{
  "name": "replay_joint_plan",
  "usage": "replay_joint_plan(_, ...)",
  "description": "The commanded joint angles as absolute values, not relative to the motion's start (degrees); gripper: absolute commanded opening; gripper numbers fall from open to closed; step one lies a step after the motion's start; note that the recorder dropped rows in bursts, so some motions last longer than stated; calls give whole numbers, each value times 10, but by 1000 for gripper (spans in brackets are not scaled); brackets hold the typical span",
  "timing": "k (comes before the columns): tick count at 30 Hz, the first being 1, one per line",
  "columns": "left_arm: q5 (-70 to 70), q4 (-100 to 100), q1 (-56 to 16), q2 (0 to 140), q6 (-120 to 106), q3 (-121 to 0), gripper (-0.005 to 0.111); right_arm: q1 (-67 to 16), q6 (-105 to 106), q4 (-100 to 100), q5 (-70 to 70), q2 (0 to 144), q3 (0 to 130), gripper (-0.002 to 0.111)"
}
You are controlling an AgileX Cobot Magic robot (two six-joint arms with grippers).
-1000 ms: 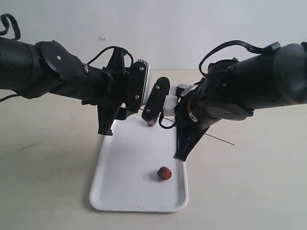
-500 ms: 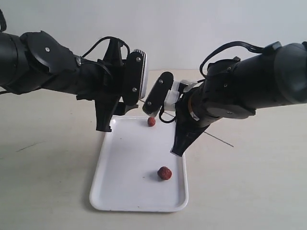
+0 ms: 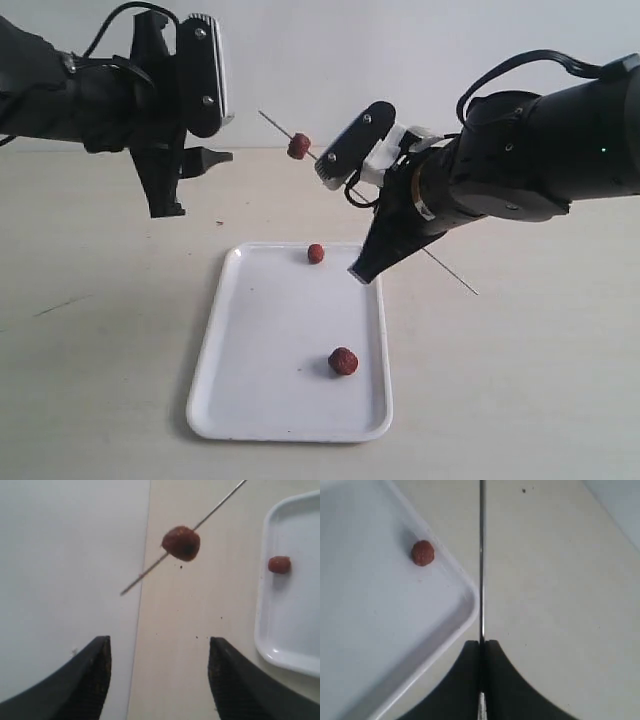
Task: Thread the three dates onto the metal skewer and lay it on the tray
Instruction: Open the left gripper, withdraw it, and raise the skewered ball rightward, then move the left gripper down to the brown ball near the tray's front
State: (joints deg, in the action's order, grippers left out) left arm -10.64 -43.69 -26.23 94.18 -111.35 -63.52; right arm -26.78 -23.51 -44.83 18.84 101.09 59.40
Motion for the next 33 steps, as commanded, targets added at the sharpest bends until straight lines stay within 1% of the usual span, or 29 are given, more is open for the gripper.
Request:
replay_joint_plan(1,-115,-458,-233,937,-1077,-631,57,-265,-261,-454,162,987,598,0)
replay_joint_plan(5,-118,-458,-228,937,-1076,-631,57,-263,-254,-452,145,941,579,0)
replay_joint_plan(7,-119,-458,-228,940,-1076,-631,57,-263,-251,-465,167,921,567,0)
replay_joint_plan(10,-128,-456,-229,968,-1095,-631,57,-263,-193,-486,327,897,565,0)
replay_joint_plan(13,-132,-494,-234,1004,-1090,-631,57,-262,-177,-484,390,856,565,0)
replay_joint_plan(18,-144,-497,-234,1040,-1114,-631,57,-251,-158,-450,423,817,564,0)
replay_joint_plan(24,-153,-533,-239,1059,-1100,-633,57,-251,-141,-420,477,812,564,0)
replay_joint_plan(30,-272,-519,-253,1060,-1093,-633,57,-251,-129,-415,463,812,525,0)
replay_joint_plan(33,-304,-490,-275,1060,-1090,-633,57,-251,-131,-426,449,812,501,0)
